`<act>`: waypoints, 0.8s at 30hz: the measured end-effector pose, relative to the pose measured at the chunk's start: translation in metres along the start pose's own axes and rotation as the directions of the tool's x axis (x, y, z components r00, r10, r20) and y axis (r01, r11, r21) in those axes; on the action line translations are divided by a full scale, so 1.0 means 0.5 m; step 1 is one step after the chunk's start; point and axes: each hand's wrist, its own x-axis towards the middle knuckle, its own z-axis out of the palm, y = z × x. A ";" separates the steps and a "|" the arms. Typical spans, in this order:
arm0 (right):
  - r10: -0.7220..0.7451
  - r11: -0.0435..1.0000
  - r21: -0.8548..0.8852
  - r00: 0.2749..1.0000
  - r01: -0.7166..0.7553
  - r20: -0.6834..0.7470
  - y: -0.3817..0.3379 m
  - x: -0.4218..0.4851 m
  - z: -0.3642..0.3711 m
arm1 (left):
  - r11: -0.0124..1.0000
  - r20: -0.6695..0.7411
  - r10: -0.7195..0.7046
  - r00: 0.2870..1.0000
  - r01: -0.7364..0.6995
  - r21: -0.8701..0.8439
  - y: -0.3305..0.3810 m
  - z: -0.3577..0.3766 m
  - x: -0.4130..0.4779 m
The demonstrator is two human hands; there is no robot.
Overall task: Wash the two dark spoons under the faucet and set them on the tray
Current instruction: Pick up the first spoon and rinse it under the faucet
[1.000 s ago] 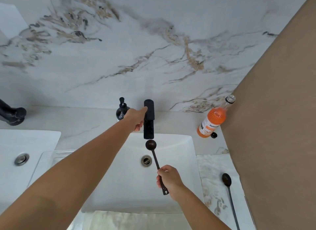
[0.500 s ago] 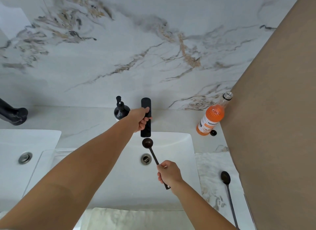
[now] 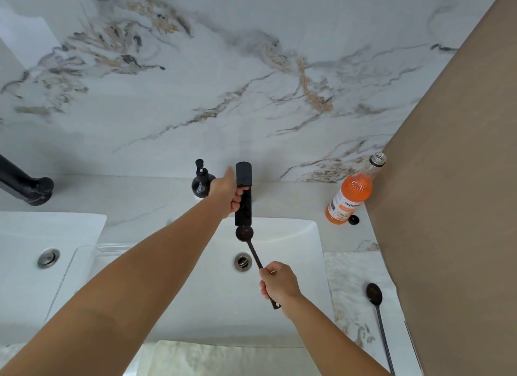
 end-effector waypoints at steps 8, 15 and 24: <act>-0.016 0.999 -0.033 1.000 0.015 -0.025 0.003 0.003 0.003 | 0.978 -0.101 -0.201 0.974 0.195 -0.071 -0.204 -0.101 0.039; -0.081 0.989 -0.128 0.995 0.073 -0.066 0.008 0.007 0.004 | 0.935 0.335 -0.244 0.910 0.312 -0.167 -0.255 -0.050 0.013; -0.087 0.988 -0.132 0.995 0.081 -0.039 0.016 0.008 0.017 | 0.907 0.375 -0.109 0.921 0.246 -0.341 -0.244 -0.055 0.030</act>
